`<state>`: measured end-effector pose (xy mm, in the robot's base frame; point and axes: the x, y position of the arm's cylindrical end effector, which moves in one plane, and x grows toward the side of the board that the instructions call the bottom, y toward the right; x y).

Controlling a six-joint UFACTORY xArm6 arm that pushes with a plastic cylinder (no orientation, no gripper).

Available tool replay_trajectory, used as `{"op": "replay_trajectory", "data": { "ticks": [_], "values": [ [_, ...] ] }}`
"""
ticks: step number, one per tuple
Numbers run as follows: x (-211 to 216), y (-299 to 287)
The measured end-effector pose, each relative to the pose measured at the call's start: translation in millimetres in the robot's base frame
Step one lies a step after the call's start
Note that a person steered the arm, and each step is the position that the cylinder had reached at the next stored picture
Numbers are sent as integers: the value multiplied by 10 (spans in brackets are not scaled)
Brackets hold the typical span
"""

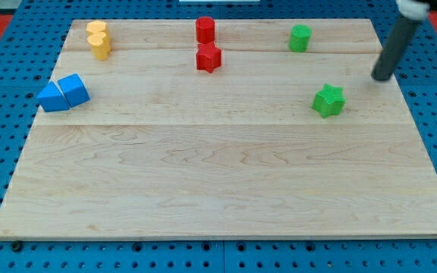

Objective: Place the yellow heart diagonal to the bottom left of the yellow heart

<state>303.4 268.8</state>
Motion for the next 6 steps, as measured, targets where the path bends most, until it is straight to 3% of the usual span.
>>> {"op": "replay_trajectory", "data": {
  "ticks": [1,2,3,4,5,6],
  "values": [
    [-784,-312],
    [-990,-730],
    [-78,-776],
    [-286,-597],
    [-937,-731],
    [-979,-1313]
  ]
}}
